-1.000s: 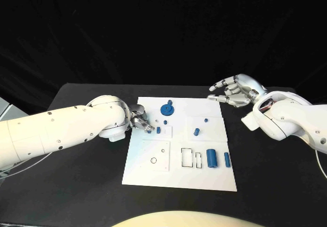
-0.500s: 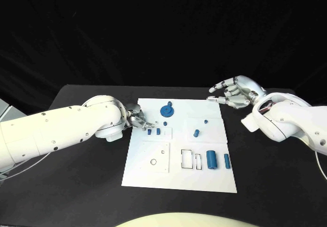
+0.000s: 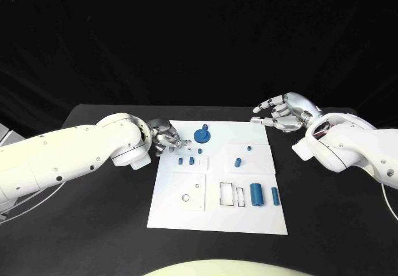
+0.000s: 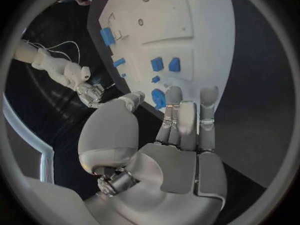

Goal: Assemble the parts on the task board

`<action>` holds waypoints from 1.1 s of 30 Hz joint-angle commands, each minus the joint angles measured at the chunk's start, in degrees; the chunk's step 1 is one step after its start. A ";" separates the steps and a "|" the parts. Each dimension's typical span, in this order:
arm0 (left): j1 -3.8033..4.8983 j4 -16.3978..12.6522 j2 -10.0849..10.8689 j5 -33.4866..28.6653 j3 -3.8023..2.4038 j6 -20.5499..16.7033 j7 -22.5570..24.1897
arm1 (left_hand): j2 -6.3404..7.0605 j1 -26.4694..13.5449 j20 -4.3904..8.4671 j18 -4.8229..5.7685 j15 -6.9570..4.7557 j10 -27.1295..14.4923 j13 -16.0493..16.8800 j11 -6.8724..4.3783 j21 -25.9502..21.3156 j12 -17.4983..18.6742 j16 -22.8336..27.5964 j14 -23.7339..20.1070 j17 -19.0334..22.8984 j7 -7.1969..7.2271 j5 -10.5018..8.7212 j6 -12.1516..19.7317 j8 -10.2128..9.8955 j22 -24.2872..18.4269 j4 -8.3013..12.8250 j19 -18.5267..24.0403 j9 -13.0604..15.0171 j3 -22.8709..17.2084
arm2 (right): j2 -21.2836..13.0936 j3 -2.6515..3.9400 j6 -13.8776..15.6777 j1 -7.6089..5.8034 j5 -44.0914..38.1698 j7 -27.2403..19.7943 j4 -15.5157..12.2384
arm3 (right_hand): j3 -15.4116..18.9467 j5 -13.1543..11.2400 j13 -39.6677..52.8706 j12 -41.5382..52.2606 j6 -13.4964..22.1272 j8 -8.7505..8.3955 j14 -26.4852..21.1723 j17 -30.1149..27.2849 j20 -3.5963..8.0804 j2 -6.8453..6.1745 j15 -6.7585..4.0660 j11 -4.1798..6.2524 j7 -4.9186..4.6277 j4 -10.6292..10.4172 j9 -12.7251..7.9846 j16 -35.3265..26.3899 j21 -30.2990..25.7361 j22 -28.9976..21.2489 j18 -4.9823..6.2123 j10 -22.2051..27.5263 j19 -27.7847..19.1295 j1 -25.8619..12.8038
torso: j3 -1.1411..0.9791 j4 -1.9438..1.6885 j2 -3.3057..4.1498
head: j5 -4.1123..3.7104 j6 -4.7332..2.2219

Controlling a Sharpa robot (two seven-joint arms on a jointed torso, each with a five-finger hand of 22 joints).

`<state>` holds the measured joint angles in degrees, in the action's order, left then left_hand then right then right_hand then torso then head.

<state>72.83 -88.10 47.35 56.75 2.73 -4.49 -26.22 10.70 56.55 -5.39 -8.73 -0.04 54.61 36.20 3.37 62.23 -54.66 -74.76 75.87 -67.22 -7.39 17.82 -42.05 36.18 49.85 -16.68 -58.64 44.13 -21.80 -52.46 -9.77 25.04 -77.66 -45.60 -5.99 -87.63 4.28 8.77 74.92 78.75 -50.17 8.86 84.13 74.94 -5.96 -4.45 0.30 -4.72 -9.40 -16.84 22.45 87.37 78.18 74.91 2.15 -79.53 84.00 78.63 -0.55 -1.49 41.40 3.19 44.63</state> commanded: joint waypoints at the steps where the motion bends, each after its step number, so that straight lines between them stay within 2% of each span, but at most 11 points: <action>1: 0.02 -0.16 -0.49 -1.50 0.54 -10.41 13.12 | 1.69 8.25 -2.52 -1.23 2.69 -7.53 -3.04 2.74 -10.28 3.50 14.34 -16.30 16.59 -2.67 -0.14 5.68 -1.47 -8.96 0.01 8.38 -2.13 0.26 | -0.03 0.01 -0.19 0.03 -0.49 -0.56 -0.04 | 0.40 -0.02 3.53 -0.29 0.23 0.19 4.29 8.96 -0.30 0.39 0.06 0.04 -0.07 0.03 -0.05 -0.38 -0.19 9.10 0.47 0.28 0.97 -0.26 | 0.03 -0.13 -0.04 | -0.14 -0.17; 4: -0.10 0.06 -0.94 2.22 1.26 -14.12 17.39 | 2.73 15.85 -3.98 -1.64 3.64 -10.10 -6.05 3.63 -15.57 5.20 16.96 -19.81 20.02 -3.39 0.25 6.66 -1.54 -12.34 0.13 8.76 -5.00 0.70 | -0.03 0.01 -0.10 0.03 -0.49 -0.62 -0.02 | 0.45 -0.02 3.47 -0.34 0.23 0.20 4.27 8.89 -0.30 0.45 0.06 0.04 -0.07 0.04 -0.05 -0.42 -0.29 9.05 0.49 0.33 0.93 -0.38 | 0.11 -0.08 0.00 | -0.17 -0.34; 5: -0.22 0.15 -1.12 3.57 1.47 -15.07 18.55 | 2.56 20.24 -4.04 -1.73 3.55 -11.49 -7.33 3.65 -16.44 6.44 17.14 -20.23 20.78 -3.31 0.71 7.32 -1.87 -12.94 1.20 8.43 -6.06 -0.69 | -0.03 0.01 -0.08 0.03 -0.49 -0.64 -0.01 | 0.45 -0.02 3.47 -0.34 0.23 0.20 4.27 8.89 -0.30 0.45 0.06 0.04 -0.07 0.04 -0.05 -0.42 -0.29 9.05 0.49 0.33 0.93 -0.38 | 0.10 -0.05 0.00 | -0.19 -0.39; 6: -0.33 0.23 -1.27 4.63 1.60 -15.60 19.28 | 2.49 22.69 -4.00 -1.73 3.63 -12.02 -8.49 3.84 -16.69 7.42 16.99 -20.29 21.29 -3.50 0.78 7.47 -2.04 -13.12 1.41 7.99 -6.98 -2.05 | -0.02 0.01 -0.07 0.03 -0.49 -0.66 0.00 | 0.45 0.00 3.49 -0.33 0.22 0.21 4.27 8.88 -0.30 0.46 0.05 0.04 -0.07 0.05 -0.06 -0.43 -0.35 9.02 0.50 0.32 0.91 -0.38 | 0.10 -0.06 -0.02 | -0.22 -0.39; 8: -0.60 0.50 -1.70 7.49 1.86 -16.73 20.85 | 3.60 24.84 -4.12 -1.63 4.05 -12.83 -10.63 4.21 -16.42 9.15 16.11 -20.23 21.93 -3.97 0.60 7.09 -1.97 -12.87 1.18 7.37 -8.59 -3.41 | -0.02 0.01 -0.06 0.04 -0.49 -0.69 0.02 | 0.45 0.00 3.49 -0.33 0.22 0.21 4.27 8.88 -0.30 0.46 0.05 0.04 -0.07 0.05 -0.06 -0.43 -0.35 9.02 0.50 0.32 0.91 -0.38 | 0.11 -0.03 -0.03 | -0.33 -0.53; 13: -1.21 1.14 -3.12 15.14 2.50 -17.53 22.95 | 5.30 27.30 -4.02 -1.68 3.71 -13.31 -14.97 4.07 -14.33 12.07 12.11 -19.13 22.71 -3.06 -0.17 7.26 -2.23 -11.10 0.87 6.50 -12.40 -2.70 | -0.02 0.00 -0.14 0.09 -0.49 -0.70 0.03 | 0.45 0.02 3.48 -0.33 0.22 0.21 4.28 8.91 -0.30 0.48 0.05 0.04 -0.07 0.07 -0.06 -0.41 -0.36 9.02 0.50 0.32 0.91 -0.38 | 0.11 -0.01 0.00 | -0.39 -0.74; 16: -1.43 1.72 -4.14 18.76 2.80 -16.39 22.86 | 5.21 28.41 -3.86 -1.70 3.72 -12.67 -17.84 4.08 -12.75 14.05 9.92 -18.35 23.89 -1.89 -0.16 6.11 -3.18 -9.69 0.54 6.21 -15.44 -1.61 | 0.00 0.00 -0.19 0.14 -0.49 -0.70 0.03 | 0.45 0.02 3.48 -0.33 0.22 0.21 4.28 8.91 -0.30 0.48 0.05 0.04 -0.07 0.07 -0.06 -0.41 -0.36 9.02 0.50 0.32 0.91 -0.38 | 0.10 -0.04 -0.01 | -0.42 -0.81; 19: -1.62 2.53 -5.22 21.52 3.03 -14.79 22.15 | 4.93 29.22 -3.76 -1.74 3.61 -11.56 -20.30 4.04 -11.31 15.81 8.01 -17.12 24.92 -1.61 -0.04 3.67 -4.17 -8.46 0.43 5.83 -18.16 -1.27 | 0.04 0.00 -0.25 0.17 -0.49 -0.69 0.03 | 0.45 0.08 3.58 -0.22 0.20 0.23 4.29 8.98 -0.30 0.55 0.05 0.05 -0.06 0.11 -0.06 -0.38 -0.18 9.11 0.46 0.22 0.99 -0.34 | 0.05 0.02 0.04 | -0.36 -0.93; 21: -1.76 3.09 -5.87 22.80 3.12 -13.56 21.42 | 4.87 29.36 -3.71 -1.77 3.56 -10.94 -21.40 4.00 -10.57 16.63 6.40 -15.52 24.01 -1.56 -0.04 2.41 -4.68 -7.86 0.39 5.59 -19.36 -1.16 | 0.06 0.00 -0.28 0.19 -0.49 -0.69 0.04 | 0.45 0.08 3.58 -0.22 0.20 0.23 4.29 8.98 -0.30 0.55 0.05 0.05 -0.06 0.11 -0.06 -0.38 -0.18 9.11 0.46 0.22 0.99 -0.34 | 0.06 0.03 0.06 | -0.38 -0.98; 26: -1.98 4.35 -7.28 25.22 3.23 -9.78 19.10 | 4.93 29.31 -3.58 -1.79 3.40 -9.68 -23.41 3.86 -9.02 18.27 3.25 -12.09 21.84 -1.32 -0.01 0.33 -6.39 -6.63 0.32 4.86 -21.59 -0.99 | 0.11 0.00 -0.32 0.23 -0.49 -0.68 0.07 | 0.45 0.08 3.58 -0.22 0.20 0.23 4.29 8.98 -0.30 0.55 0.05 0.05 -0.06 0.11 -0.06 -0.38 -0.18 9.11 0.46 0.22 0.99 -0.34 | 0.04 0.08 0.06 | -0.41 -0.94; 33: -2.05 5.47 -8.79 26.77 3.24 -6.35 16.52 | 4.86 29.48 -3.38 -0.95 3.16 -8.16 -24.75 3.65 -4.85 19.41 0.54 -8.79 19.14 -1.28 0.01 -1.31 -7.75 -1.95 0.41 1.24 -23.00 -0.83 | 0.14 0.00 -0.33 0.25 -0.49 -0.67 0.07 | 0.44 0.15 3.63 -0.17 0.19 0.25 4.30 9.00 -0.29 0.61 0.05 0.06 -0.05 0.15 -0.07 -0.37 -0.05 9.18 0.43 0.17 1.05 -0.28 | -0.01 0.04 0.05 | -0.54 -0.85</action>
<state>70.80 -82.71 38.80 80.71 6.00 -14.60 -7.64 15.61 85.59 -8.76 -9.88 3.09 46.20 11.48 7.03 57.26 -35.42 -74.13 67.00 -47.99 -8.51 17.82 -43.05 28.60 47.76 -16.21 -57.25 21.17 -22.92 -52.36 -9.78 25.12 -77.44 -45.62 -6.08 -87.52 4.42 8.77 74.92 78.75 -50.17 8.86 84.13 74.92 -5.96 -4.22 0.30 -4.72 -9.40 -16.68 22.46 87.15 78.19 74.94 2.15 -79.53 84.00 78.40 -0.55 -1.43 41.45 2.74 43.74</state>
